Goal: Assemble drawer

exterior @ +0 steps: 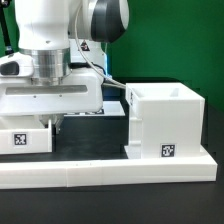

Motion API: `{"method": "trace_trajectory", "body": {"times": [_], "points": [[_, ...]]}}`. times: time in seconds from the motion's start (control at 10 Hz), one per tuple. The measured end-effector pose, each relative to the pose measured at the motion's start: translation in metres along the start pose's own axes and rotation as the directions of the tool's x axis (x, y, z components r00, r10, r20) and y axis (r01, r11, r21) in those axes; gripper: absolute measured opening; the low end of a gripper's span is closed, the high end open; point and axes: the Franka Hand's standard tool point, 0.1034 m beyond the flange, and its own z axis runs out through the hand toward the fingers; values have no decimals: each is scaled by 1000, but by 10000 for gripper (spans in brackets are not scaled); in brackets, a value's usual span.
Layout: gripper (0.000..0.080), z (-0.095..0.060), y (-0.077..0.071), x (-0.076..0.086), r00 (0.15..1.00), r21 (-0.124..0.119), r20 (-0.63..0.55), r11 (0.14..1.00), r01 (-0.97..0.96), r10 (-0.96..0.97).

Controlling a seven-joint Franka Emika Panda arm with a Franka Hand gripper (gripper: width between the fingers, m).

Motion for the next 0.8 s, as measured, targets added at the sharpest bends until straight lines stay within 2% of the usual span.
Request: {"method": "trace_trajectory", "body": {"times": [0.2, 0.3, 0.4, 0.6, 0.8], "points": [[42, -19, -7, 5, 999, 20, 12, 999, 32, -32], [42, -25, -10, 5, 997, 37, 29, 997, 67, -68], [42, -31, -11, 8, 997, 39, 22, 997, 69, -70], [42, -27, -10, 5, 993, 41, 27, 993, 113, -114], [42, -19, -8, 7, 945, 21, 12, 945, 326, -326]]}}
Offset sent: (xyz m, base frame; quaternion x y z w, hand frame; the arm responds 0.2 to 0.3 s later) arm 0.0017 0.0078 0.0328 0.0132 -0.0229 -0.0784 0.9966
